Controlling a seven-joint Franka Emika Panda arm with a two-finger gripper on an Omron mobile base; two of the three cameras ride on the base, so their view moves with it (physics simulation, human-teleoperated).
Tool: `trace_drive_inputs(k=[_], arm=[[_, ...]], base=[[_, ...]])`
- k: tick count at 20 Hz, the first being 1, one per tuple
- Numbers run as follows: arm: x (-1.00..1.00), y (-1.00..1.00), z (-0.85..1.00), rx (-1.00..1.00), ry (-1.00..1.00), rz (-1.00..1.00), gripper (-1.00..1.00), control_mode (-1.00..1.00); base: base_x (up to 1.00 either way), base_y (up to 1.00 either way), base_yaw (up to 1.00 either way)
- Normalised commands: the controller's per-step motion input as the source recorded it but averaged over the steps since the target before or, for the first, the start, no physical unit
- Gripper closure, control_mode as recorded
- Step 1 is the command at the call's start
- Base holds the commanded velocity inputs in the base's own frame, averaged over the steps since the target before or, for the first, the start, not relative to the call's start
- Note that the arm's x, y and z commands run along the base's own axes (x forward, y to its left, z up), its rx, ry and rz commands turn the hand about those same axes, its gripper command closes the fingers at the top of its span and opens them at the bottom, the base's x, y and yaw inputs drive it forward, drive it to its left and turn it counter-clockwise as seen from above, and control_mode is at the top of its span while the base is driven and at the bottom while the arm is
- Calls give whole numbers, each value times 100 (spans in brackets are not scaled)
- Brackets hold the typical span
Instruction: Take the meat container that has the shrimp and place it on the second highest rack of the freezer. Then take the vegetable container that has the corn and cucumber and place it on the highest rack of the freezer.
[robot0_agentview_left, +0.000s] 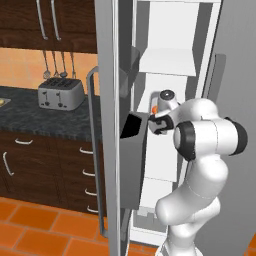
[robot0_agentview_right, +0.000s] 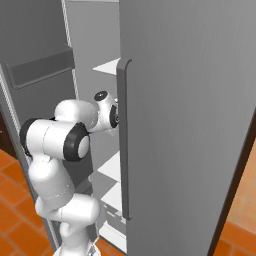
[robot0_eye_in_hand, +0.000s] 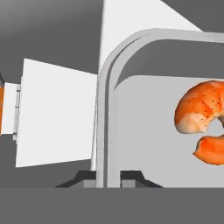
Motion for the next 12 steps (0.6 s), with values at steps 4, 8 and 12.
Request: trace_drive_inputs(k=[4,8,12], arm=[[23,0,-19,0,0,0,100,-100],[33,0,-8,0,0,0,100,-100],[38,-1,-4,0,0,0,100,-100]], base=[[0,0,0],[0,0,0],[0,0,0]])
